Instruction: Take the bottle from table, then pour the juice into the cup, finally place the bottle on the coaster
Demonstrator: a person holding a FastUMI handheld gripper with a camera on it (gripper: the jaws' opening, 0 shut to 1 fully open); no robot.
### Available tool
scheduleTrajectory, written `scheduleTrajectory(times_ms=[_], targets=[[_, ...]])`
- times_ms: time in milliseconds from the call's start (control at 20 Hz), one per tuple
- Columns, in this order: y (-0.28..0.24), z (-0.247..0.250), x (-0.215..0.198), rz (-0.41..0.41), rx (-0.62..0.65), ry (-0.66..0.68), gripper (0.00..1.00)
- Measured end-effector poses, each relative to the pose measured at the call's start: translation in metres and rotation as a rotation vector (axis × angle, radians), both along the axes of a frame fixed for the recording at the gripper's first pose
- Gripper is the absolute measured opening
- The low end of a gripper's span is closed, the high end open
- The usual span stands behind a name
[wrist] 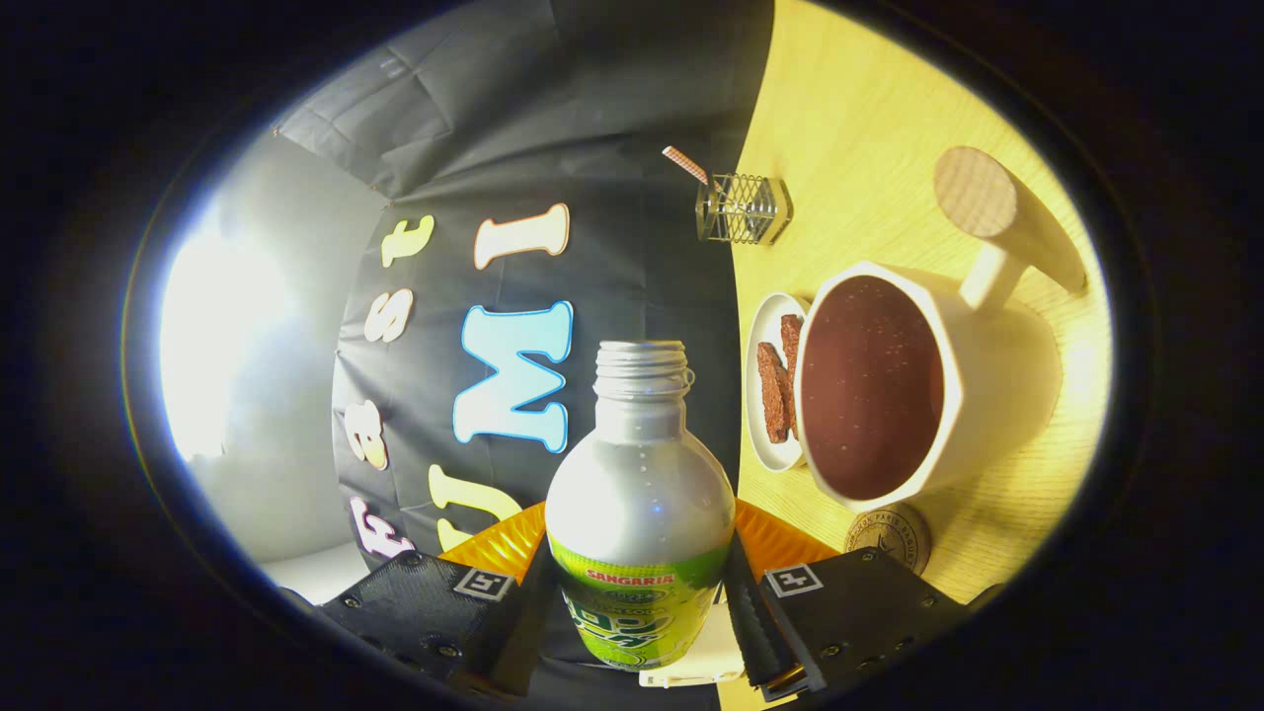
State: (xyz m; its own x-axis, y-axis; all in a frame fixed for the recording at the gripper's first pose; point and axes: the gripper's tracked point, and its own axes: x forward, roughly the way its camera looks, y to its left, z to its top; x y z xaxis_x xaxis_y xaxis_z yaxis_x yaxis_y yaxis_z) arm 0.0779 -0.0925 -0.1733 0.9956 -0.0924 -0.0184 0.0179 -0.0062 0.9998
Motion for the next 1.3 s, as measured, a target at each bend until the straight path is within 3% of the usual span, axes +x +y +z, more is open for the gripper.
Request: scheduleTrajectory(times_ms=[500,900,1300], targets=[[0.035,0.033,0.003,0.089,-0.265,0.008,0.77],[0.048,0.025,0.003,0.148,-0.618,0.110,0.77],[0.044,0.030,0.010,0.129,-1.019,0.206,0.78]])
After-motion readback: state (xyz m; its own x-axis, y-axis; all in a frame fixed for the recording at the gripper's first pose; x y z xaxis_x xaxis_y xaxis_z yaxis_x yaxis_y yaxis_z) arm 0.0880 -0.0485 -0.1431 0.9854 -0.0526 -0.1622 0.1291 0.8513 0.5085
